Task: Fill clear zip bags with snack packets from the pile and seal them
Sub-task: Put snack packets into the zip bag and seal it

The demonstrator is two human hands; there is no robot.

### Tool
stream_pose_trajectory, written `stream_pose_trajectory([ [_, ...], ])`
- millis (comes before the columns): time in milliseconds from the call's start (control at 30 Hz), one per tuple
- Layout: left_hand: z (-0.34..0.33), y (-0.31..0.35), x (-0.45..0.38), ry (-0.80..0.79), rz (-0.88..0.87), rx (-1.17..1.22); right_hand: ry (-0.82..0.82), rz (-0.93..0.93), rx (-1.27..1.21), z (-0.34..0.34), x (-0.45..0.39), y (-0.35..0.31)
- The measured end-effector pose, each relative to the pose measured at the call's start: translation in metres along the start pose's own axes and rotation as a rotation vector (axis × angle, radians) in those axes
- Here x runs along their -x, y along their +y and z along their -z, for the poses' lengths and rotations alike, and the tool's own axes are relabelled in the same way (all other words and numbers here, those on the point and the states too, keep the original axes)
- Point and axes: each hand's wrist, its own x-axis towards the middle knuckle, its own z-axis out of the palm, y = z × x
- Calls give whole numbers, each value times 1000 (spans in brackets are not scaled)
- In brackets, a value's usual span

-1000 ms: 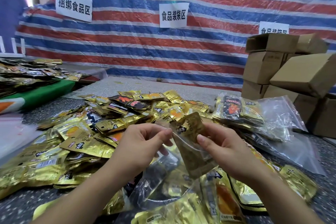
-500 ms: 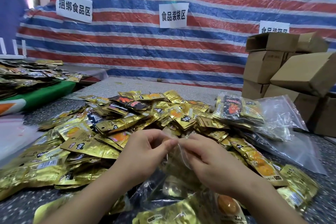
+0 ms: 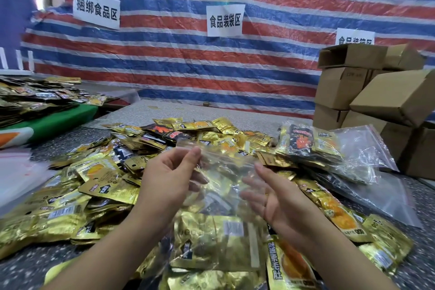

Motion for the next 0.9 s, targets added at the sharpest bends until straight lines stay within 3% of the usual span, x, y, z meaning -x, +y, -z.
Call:
stream_pose_trajectory([
  [133, 1, 3, -1, 12, -14, 9, -113, 24, 234, 1, 1, 7],
  [333, 3, 7, -2, -11, 23, 37, -32, 231, 160, 3, -2, 2],
  [633, 4, 1, -4, -18, -5, -62, 0, 246, 55, 7, -3, 1],
  [700, 3, 1, -4, -39, -14, -81, 81, 284, 54, 7, -3, -2],
  [833, 2, -1, 0, -116, -13, -70, 345, 547, 561, 4, -3, -13],
  [900, 2, 1, 1, -144, -15, -26, 325, 732, 864, -8, -2, -28],
])
